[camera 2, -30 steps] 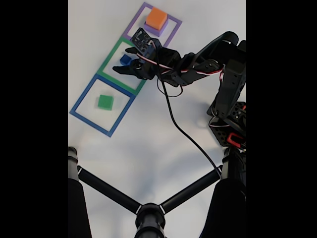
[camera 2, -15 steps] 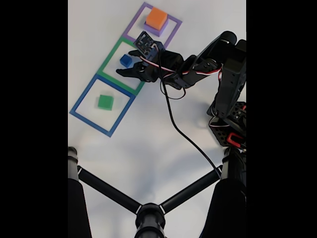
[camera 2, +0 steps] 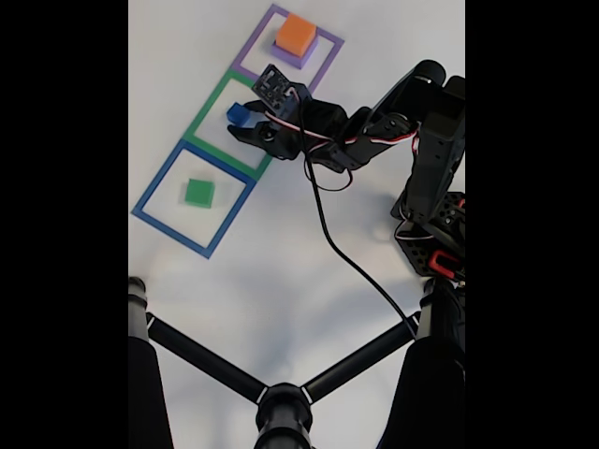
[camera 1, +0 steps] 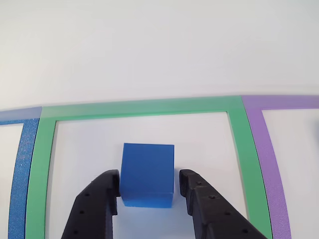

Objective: Tower of hanoi

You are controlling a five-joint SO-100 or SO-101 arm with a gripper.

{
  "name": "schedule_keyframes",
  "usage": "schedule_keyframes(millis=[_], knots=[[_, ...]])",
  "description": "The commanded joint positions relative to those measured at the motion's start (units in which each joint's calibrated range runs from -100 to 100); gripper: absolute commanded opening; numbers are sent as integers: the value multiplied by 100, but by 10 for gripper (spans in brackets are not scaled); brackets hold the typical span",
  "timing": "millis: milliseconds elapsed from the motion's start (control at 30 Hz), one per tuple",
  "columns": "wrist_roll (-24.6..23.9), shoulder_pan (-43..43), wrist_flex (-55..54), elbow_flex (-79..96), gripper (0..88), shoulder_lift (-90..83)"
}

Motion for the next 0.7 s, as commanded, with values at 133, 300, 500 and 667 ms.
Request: schedule_keyframes(millis=[133,300,500,667], knots=[[0,-148,-158,-2,36,-205],[0,-186,-44,25,33,-486],[0,-239,1356,-75,32,-1608],[0,-323,3517,-675,31,-2818]])
